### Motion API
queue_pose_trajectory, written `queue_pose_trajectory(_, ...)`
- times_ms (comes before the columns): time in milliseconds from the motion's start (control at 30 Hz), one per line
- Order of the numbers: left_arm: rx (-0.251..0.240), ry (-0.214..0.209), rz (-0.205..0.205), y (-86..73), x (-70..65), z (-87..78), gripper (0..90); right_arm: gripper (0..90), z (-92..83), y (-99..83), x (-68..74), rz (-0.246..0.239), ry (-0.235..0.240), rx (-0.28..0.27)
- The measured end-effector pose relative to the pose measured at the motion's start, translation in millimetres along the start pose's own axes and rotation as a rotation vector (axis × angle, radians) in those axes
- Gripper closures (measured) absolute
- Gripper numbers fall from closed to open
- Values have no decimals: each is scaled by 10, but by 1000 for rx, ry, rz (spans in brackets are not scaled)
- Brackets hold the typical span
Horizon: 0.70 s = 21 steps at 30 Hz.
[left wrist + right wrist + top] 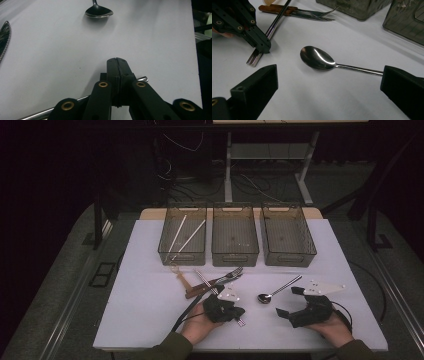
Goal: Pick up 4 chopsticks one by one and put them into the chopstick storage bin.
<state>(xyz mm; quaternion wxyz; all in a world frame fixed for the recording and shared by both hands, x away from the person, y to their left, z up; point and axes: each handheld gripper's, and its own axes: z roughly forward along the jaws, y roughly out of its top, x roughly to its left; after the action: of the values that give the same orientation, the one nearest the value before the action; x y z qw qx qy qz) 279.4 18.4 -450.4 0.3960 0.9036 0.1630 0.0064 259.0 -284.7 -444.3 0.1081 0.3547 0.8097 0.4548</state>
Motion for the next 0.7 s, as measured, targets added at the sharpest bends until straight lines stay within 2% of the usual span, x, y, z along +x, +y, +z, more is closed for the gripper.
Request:
queue_pose_trajectory(300,18,-14,0,-23,-8,-24,893,15,-2,1,3,-1,1,0)
queue_pose_trajectory(700,30,-29,-24,-89,-19,-105,893,15,-4,2,2,-1,-1,1)
